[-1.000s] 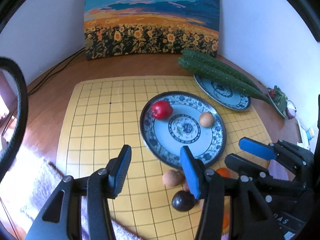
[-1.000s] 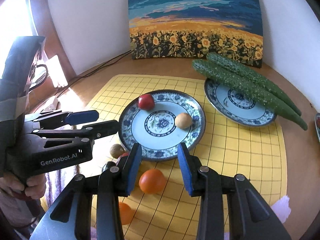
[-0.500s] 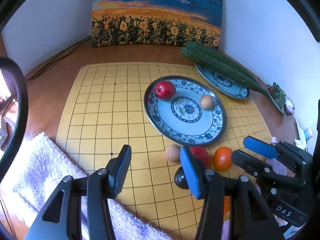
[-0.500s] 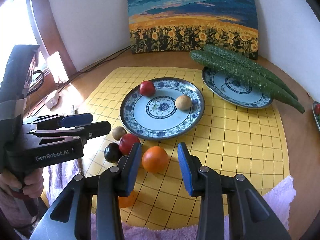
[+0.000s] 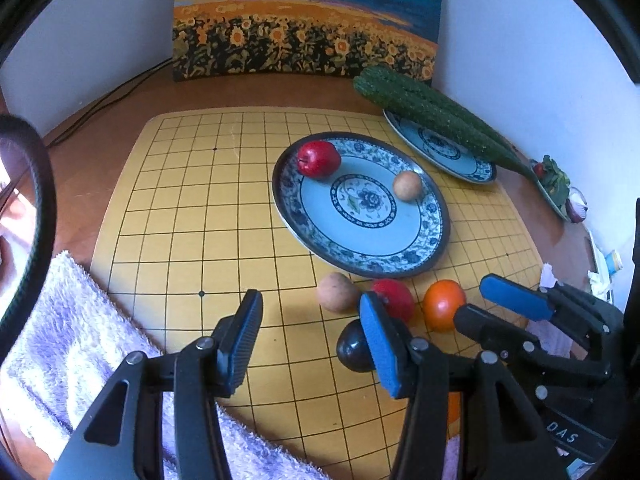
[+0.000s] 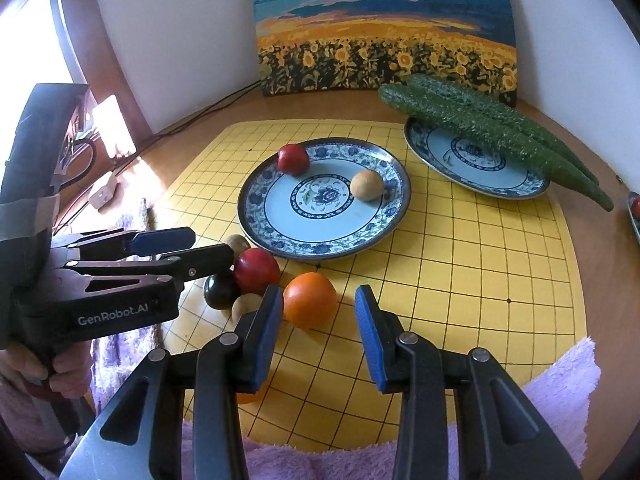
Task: Organize fruits
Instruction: 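Move both grippers back to the remaining fruits beside the plate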
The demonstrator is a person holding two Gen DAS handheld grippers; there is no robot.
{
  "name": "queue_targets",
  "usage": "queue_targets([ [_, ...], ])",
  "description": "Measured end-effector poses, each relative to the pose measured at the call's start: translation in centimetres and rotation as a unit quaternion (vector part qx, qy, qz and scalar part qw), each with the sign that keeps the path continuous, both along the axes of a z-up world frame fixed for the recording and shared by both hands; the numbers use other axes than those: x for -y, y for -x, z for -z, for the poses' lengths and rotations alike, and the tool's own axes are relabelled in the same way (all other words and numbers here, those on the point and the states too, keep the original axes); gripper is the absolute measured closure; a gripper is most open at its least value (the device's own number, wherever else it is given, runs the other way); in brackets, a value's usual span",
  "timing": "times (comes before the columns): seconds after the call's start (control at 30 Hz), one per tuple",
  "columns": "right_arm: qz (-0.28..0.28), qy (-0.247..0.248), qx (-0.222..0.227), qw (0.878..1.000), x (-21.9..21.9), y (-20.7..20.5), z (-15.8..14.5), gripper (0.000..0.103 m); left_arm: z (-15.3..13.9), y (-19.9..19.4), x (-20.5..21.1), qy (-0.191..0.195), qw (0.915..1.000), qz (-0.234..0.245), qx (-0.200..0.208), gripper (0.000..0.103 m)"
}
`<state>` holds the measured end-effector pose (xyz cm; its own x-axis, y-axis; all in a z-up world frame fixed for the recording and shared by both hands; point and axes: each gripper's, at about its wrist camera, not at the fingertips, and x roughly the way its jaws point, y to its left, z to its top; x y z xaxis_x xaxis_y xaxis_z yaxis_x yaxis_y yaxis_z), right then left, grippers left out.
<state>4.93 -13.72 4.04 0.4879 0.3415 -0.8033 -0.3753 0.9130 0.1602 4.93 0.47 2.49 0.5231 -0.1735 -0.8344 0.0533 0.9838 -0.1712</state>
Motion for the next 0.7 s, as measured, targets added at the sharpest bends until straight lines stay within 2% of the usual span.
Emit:
queue_targets([
  [0.7, -0.013, -0.002, -0.027, 1.000, -1.4, -0.8, 1.8, 0.064, 0.5, -0.4, -1.5, 0.032, 0.9993, -0.017, -0.007, 0.050],
])
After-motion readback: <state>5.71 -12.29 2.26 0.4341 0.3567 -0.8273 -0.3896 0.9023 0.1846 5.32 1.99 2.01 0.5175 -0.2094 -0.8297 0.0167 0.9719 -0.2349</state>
